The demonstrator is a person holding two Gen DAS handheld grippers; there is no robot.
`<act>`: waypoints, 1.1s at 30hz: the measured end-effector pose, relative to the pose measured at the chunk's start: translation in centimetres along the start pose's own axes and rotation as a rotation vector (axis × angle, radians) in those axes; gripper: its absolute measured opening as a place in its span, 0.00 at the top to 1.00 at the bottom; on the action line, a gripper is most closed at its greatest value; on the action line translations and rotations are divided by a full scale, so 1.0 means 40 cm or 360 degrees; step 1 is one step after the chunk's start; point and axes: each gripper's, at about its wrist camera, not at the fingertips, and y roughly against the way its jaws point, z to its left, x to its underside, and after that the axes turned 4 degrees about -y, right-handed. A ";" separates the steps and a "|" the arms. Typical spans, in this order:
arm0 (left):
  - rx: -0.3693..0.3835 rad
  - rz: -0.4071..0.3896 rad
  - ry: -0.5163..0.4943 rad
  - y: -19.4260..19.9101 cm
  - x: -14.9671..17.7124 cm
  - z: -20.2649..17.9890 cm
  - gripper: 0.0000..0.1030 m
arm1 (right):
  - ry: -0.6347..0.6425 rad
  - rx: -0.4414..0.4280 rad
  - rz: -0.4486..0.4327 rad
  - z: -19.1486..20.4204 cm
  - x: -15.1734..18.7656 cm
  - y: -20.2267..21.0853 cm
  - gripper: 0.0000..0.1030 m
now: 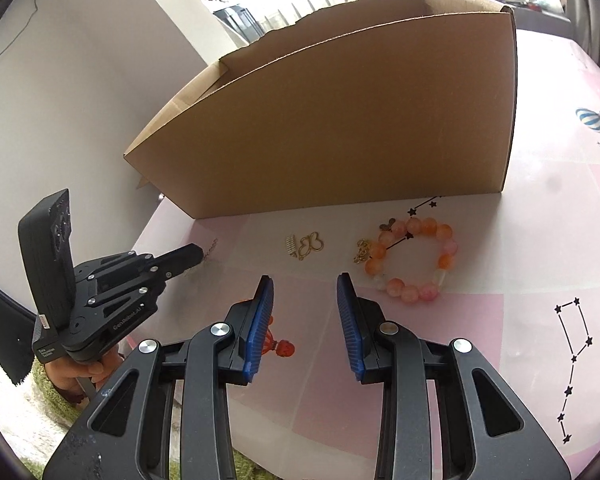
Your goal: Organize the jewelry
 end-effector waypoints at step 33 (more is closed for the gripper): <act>0.0103 -0.0056 0.0181 0.001 0.012 0.034 1.00 | 0.0387 0.0137 0.0034 0.107 -0.048 -0.107 0.79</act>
